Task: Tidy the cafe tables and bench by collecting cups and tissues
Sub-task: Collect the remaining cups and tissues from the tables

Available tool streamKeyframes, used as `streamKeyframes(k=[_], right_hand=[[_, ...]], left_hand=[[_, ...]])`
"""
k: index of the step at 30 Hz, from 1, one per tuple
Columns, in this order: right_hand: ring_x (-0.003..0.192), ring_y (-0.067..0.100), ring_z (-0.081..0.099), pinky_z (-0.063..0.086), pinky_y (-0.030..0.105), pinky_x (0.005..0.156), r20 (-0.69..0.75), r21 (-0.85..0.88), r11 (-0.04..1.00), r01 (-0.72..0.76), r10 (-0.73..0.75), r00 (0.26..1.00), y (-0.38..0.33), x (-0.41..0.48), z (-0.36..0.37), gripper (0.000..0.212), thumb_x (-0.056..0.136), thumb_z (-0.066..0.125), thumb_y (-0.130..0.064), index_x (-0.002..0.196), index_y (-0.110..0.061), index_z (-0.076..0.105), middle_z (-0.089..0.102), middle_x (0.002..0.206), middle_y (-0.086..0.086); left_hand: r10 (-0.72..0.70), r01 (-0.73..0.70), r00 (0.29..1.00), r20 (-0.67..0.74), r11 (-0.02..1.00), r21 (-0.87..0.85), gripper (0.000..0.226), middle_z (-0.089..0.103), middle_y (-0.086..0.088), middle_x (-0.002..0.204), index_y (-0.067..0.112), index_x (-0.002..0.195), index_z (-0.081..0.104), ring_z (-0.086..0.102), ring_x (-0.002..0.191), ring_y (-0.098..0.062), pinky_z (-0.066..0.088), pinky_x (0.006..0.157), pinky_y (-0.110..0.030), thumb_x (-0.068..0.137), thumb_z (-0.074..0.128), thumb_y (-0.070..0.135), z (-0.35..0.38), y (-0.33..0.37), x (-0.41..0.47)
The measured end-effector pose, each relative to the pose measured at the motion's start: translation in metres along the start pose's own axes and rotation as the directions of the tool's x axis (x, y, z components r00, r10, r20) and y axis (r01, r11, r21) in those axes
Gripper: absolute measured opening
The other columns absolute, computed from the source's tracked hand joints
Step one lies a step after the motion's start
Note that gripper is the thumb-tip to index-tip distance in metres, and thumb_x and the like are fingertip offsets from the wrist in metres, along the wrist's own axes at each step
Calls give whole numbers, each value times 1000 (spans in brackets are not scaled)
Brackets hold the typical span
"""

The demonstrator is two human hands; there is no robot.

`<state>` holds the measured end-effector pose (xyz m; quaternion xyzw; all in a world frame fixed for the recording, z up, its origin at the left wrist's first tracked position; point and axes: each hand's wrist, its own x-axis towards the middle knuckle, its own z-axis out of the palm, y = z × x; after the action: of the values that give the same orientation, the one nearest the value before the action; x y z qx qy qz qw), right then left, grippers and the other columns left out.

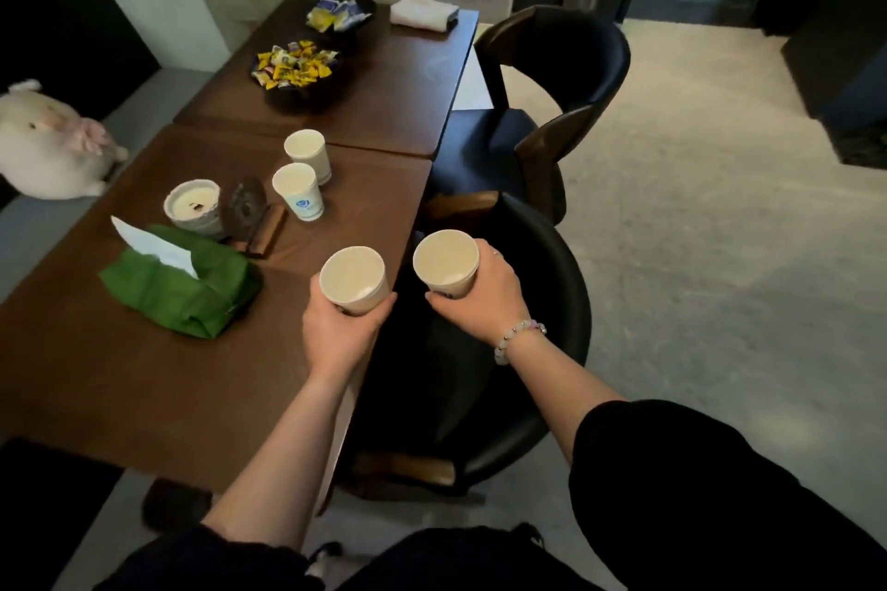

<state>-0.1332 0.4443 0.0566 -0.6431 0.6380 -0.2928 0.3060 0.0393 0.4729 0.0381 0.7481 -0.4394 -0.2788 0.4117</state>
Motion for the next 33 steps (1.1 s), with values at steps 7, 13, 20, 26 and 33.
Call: streamKeyframes(k=[7, 13, 20, 26, 33], right_hand=[[111, 21, 53, 45, 32, 91, 88, 56, 998, 43, -47, 995, 4, 13, -12, 65, 65, 82, -33, 118, -14, 48, 54, 118, 5], [112, 21, 52, 45, 32, 91, 93, 18, 997, 78, -80, 992, -5, 26, -4, 66, 65, 82, -33, 118, -14, 48, 55, 119, 4], [113, 21, 51, 41, 27, 90, 85, 27, 993, 112, -114, 990, -30, 59, 18, 65, 66, 81, -31, 119, -13, 49, 55, 119, 6], [113, 20, 53, 44, 29, 91, 165, 52, 986, 161, -168, 972, -34, 89, 38, 68, 63, 83, -31, 120, -13, 50, 57, 119, 5], [113, 20, 52, 42, 28, 91, 328, 57, 969, 241, -246, 912, -10, 149, 42, 65, 64, 82, -32, 117, -11, 49, 56, 118, 6]], left_hand=[[-10, 12, 995, -97, 1000, 18, 66, 59, 0, 119, 15, 120, 49, 53, 108, -13, 39, 86, -23, 66, 85, 24, 9, 19, -16], [13, -13, 994, -108, 1000, 1, 66, 60, -1, 122, 15, 122, 50, 54, 113, -17, 38, 86, -23, 67, 85, 24, 7, 16, 2], [-21, 13, 980, -200, 999, -43, 68, 60, -4, 126, 13, 123, 50, 54, 117, -22, 37, 87, -23, 66, 85, 26, -1, 7, 37], [-74, 64, 962, -263, 997, -48, 69, 61, -4, 124, 14, 123, 50, 55, 116, -22, 40, 86, -25, 65, 86, 29, 5, 6, 56], [-191, 171, 895, -404, 982, -85, 67, 62, -2, 119, 13, 120, 52, 58, 112, -18, 40, 85, -21, 64, 86, 27, 50, 6, 76]])
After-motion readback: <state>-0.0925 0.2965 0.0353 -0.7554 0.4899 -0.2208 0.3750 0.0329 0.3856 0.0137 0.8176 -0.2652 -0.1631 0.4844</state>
